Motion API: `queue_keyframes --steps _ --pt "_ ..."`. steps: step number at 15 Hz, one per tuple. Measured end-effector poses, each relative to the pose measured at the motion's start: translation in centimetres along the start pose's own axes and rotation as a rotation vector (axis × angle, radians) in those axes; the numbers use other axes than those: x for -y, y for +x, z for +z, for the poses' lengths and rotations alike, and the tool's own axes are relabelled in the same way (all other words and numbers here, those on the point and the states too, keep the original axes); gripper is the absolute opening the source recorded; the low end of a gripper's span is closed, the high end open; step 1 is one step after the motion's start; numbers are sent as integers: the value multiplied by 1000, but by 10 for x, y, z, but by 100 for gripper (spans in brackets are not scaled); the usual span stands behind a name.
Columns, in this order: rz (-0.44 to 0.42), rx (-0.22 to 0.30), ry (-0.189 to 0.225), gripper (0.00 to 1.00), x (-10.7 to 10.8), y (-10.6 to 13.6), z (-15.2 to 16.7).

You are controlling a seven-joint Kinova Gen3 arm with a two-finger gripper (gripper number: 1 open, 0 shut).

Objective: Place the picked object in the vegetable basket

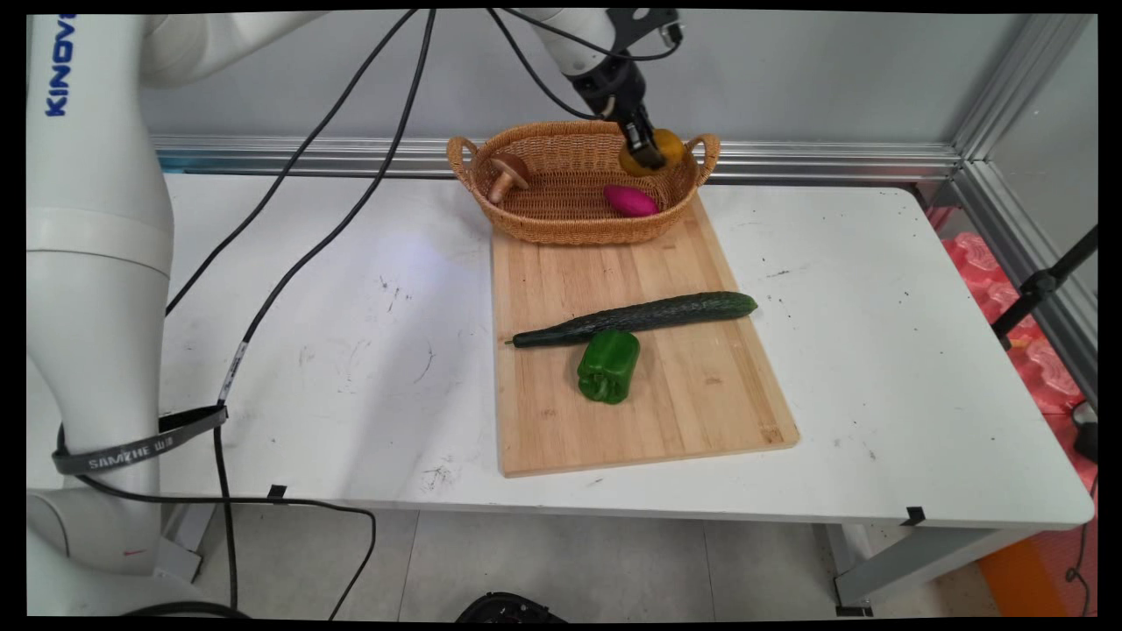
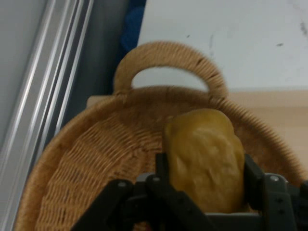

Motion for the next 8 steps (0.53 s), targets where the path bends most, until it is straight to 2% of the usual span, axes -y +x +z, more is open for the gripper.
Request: queue_keyframes --steps 8 --pt "-25 30 19 0 34 -27 16"
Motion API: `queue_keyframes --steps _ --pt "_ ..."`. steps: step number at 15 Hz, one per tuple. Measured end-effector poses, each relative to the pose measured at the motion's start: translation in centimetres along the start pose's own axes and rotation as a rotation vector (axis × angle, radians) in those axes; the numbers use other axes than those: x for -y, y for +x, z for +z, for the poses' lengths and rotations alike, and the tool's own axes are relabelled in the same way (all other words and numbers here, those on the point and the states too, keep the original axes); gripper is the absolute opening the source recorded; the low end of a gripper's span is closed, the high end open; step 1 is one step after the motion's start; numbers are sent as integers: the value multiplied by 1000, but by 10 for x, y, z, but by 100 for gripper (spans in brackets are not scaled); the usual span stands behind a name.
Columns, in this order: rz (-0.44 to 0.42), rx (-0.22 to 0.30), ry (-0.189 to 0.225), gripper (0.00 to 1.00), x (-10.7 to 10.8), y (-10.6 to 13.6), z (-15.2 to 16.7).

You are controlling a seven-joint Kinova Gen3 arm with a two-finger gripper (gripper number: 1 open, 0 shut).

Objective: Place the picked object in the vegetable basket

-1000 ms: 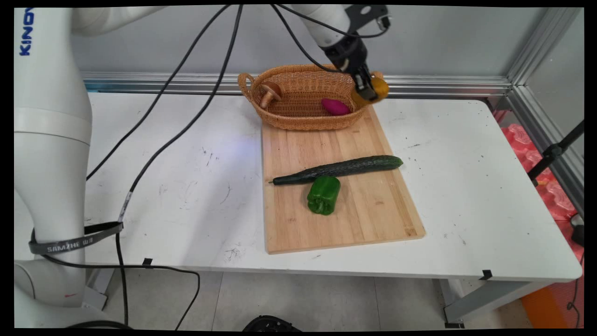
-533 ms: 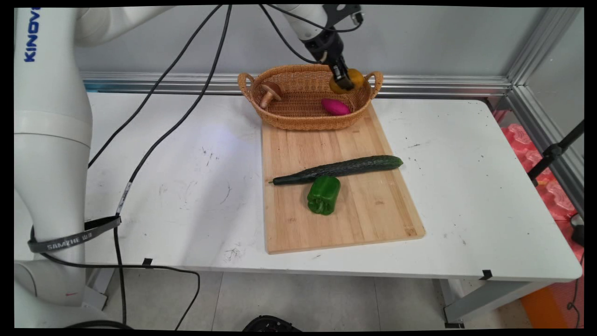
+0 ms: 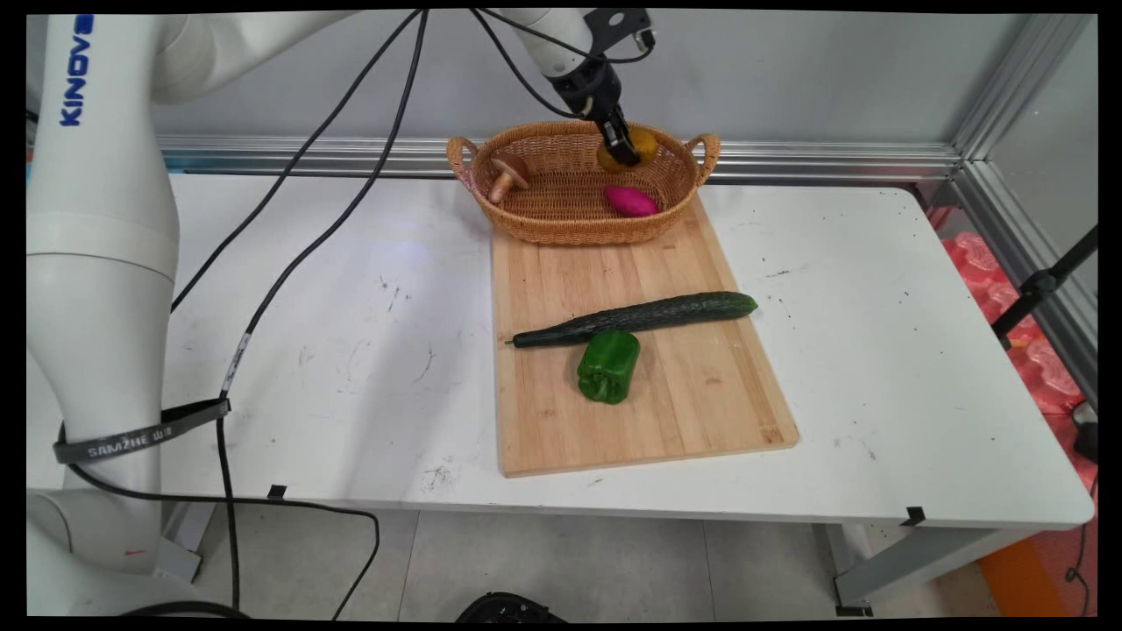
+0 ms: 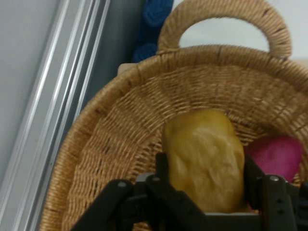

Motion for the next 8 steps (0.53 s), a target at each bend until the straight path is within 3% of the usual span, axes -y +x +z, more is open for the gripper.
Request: queue_keyframes --steps 3,4,8 --pt "-4 6 5 0 8 -5 4" --pt "-6 8 6 100 9 -6 5" --pt "-12 15 7 100 13 -10 7"
